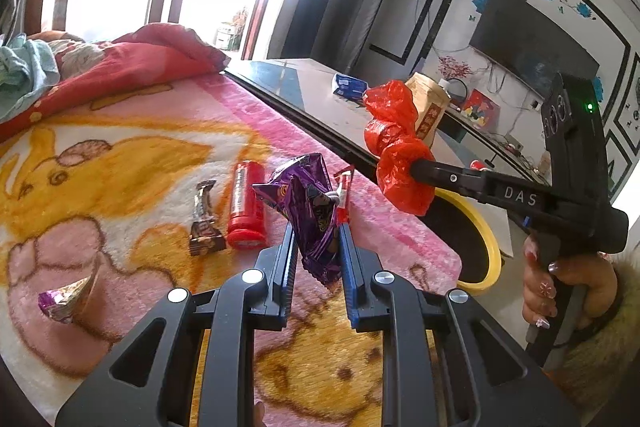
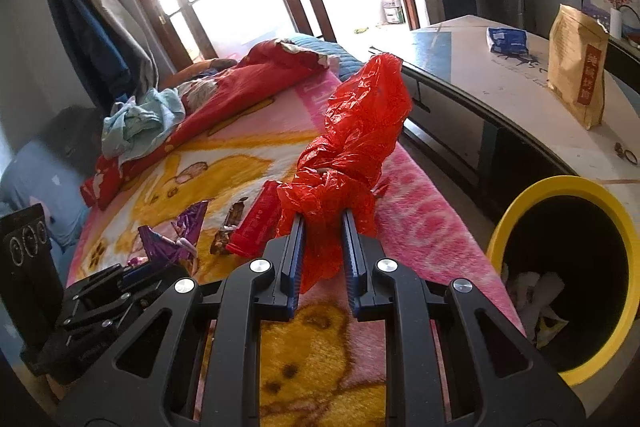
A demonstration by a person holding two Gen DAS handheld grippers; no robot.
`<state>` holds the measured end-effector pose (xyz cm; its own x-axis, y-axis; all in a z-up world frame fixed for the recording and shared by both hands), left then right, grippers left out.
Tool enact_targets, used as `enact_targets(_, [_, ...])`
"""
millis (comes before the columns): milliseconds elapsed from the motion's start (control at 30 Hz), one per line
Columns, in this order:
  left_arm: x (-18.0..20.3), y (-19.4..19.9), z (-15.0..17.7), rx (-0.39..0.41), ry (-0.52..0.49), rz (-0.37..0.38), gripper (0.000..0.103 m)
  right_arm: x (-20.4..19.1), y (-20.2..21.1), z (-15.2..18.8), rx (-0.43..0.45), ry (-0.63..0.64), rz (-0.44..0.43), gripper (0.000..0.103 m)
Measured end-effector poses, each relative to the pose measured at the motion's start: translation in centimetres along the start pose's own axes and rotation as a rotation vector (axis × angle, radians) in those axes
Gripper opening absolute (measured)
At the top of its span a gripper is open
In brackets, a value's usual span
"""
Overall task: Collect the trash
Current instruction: 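Lift the purple wrapper and red bag and carry them over the bin with both tools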
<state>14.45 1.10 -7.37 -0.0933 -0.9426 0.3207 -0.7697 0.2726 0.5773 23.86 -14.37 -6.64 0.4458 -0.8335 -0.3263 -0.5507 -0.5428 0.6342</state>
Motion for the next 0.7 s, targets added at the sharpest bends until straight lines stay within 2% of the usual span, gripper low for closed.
enact_targets(700, [4.8, -2.3, -0.7, -0.018, -0.080, 0.078, 0.019, 5.3, 3.1, 1.0, 0.037, -0.080, 0.085, 0.013])
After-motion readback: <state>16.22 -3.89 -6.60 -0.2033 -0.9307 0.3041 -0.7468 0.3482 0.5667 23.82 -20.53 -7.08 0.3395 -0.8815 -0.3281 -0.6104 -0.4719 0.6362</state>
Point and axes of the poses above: each gripper's, at about its wrist camera, not at the fingertips, and y roughly against the way its jaws point, x to its right, z to its underside, the point moved 4 cm from there along -y, roughly the way its jaws point, and after that the axes turned 1 degree about y, right-handed, at the moved point
